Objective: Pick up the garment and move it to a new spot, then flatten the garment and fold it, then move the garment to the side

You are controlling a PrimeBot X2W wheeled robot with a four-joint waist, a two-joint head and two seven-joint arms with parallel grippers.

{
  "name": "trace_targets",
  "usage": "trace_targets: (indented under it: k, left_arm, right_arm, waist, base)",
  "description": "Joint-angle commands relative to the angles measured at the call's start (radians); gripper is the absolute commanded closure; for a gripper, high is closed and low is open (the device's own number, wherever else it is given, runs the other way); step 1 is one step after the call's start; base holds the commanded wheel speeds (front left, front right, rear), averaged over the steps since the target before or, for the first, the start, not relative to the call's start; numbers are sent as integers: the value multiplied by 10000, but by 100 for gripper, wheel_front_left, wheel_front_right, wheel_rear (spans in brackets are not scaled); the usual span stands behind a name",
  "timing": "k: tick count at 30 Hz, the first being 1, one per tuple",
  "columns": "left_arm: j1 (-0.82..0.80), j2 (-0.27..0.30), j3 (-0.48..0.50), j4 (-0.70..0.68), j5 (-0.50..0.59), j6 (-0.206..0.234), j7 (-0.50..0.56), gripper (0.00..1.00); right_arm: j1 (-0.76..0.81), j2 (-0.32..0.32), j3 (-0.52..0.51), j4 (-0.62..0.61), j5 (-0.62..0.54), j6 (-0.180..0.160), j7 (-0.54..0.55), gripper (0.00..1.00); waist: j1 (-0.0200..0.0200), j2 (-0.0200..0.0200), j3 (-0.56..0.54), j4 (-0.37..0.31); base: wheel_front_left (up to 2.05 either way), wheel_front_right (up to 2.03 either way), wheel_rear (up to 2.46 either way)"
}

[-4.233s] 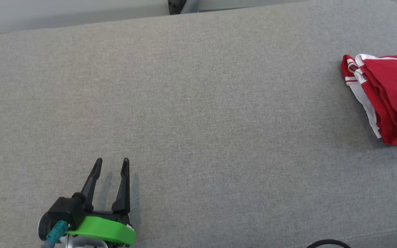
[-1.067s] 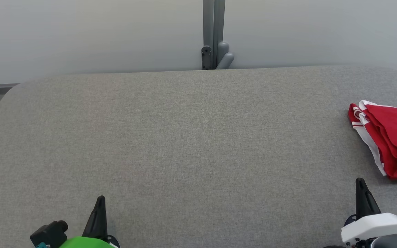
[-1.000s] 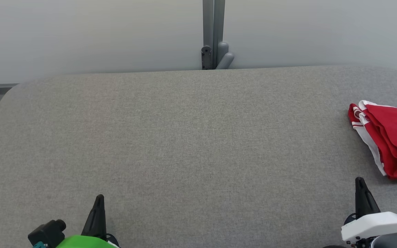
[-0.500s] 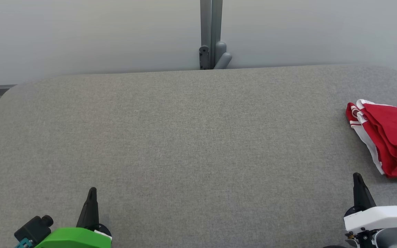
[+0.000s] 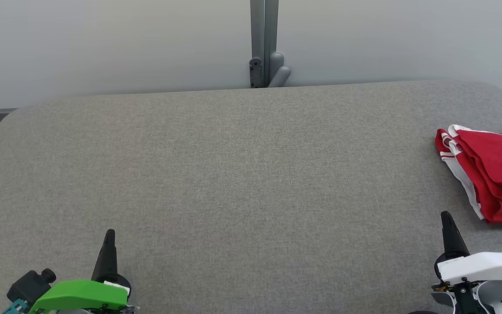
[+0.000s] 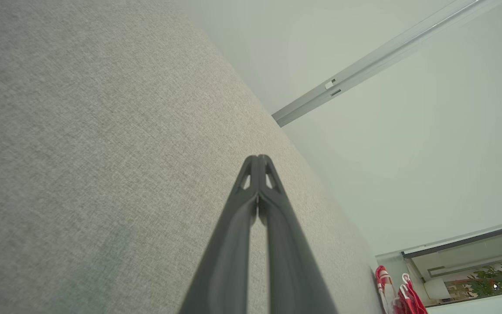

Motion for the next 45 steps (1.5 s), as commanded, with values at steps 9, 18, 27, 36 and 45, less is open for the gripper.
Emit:
trace_targets:
  k: [9, 18, 27, 36, 45]
  left_arm:
    - [-408, 101, 214, -185, -1201, -17, 313, 100]
    - [-533, 98, 351, -211, -2107, -20, 551, 100]
    - [-663, 93, 494, -236, -2888, -23, 769, 100]
    - [-756, 86, 597, -252, -3563, -25, 958, 100]
    - [-865, 78, 724, -272, -4278, -27, 1154, 100]
  right_arm:
    - [-340, -92, 82, -35, 1382, -6, 302, 100]
    - [-474, -103, 145, -5, 2439, -7, 543, 100]
    - [-570, -114, 208, 22, 3397, -4, 758, 100]
    - [-684, -122, 256, 43, 4210, -4, 937, 100]
    - [-774, -134, 305, 71, 5051, -4, 1134, 100]
  waist:
    - [0, 0, 5, -48]
    - [0, 0, 10, -93]
    - [0, 0, 14, -139]
    - [0, 0, 19, -179]
    - [0, 0, 23, -224]
  base:
    - [0, 0, 0]
    - [0, 0, 0]
    - [0, 0, 0]
    - [0, 0, 0]
    - [0, 0, 0]
